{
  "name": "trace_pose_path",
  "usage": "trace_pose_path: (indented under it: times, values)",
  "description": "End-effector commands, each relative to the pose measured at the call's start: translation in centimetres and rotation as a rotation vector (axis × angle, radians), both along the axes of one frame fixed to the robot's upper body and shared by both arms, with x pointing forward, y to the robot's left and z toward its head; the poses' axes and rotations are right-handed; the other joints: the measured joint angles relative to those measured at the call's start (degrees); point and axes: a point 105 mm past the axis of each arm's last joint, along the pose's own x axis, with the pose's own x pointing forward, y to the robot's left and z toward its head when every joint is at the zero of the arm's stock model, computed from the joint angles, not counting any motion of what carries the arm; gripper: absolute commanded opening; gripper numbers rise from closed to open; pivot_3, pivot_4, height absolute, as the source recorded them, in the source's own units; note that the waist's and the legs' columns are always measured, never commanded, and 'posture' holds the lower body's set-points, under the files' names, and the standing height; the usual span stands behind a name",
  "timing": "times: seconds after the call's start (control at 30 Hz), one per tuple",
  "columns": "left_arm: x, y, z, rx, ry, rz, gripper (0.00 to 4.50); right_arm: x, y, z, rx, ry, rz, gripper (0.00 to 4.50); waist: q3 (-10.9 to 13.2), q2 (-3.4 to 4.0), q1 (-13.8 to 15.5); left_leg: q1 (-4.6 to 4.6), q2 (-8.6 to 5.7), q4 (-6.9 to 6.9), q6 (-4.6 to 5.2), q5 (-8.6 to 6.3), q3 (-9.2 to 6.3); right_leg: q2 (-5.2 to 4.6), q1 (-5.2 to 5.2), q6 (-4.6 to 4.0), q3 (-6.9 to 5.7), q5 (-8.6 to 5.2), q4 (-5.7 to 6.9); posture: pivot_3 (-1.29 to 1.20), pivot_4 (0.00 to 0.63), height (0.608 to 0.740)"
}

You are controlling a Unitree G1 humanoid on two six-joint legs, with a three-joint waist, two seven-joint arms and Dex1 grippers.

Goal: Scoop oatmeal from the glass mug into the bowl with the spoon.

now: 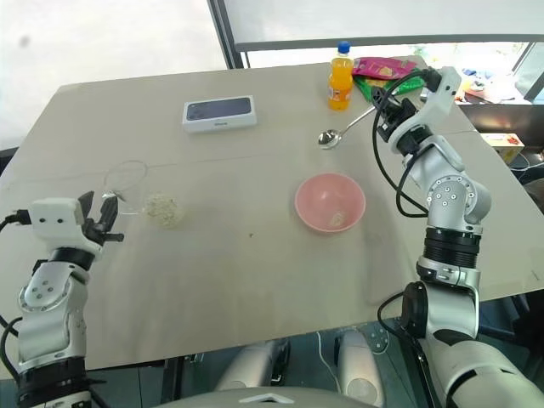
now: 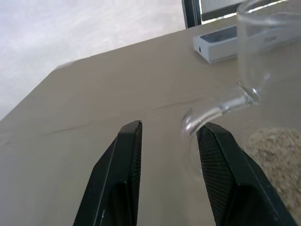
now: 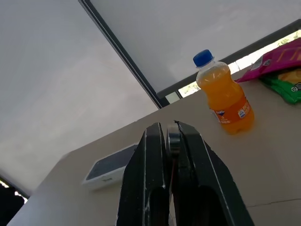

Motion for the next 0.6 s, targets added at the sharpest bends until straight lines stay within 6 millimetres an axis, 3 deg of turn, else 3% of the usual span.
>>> trace_pose_path:
  times: [0.03,0.17,0.3,0.6]
  values:
    - [0.6,0.0,0.7,0.015,-0.03,0.0,1.81,-0.8,-0.3,1.6,-0.005,-0.068,-0.009,0.0,0.0,0.0,0.0,0.0,0.0,0.0,0.0,0.0,-0.01,0.01,0.0,0.0,-0.01,0.0,-0.01,0.0,0.15,0.74]
    - [0.9,-0.1,0.6,-0.009,-0.037,-0.004,1.81,-0.9,-0.3,1.6,-0.006,-0.073,-0.012,0.0,0.0,0.0,-0.3,-0.01,0.01,-0.02,0.0,0.0,0.0,0.01,-0.02,0.0,0.01,0.0,0.0,0.0,0.15,0.74]
    - [1.1,0.0,0.5,-0.033,-0.035,0.003,0.13,-1.0,-0.4,1.5,-0.006,-0.074,-0.018,0.0,0.0,0.0,-0.3,-0.01,0.01,-0.02,0.0,0.0,-0.01,0.0,-0.02,0.0,0.01,0.0,0.0,0.0,0.15,0.74]
    - [2.0,-1.3,0.5,-0.101,-0.035,-0.072,0.05,-1.0,-0.4,1.4,-0.008,-0.074,-0.021,0.0,0.0,0.0,-0.2,-0.01,0.0,-0.02,-0.01,0.0,-0.02,0.0,-0.02,0.01,0.0,0.0,0.01,0.0,0.15,0.74]
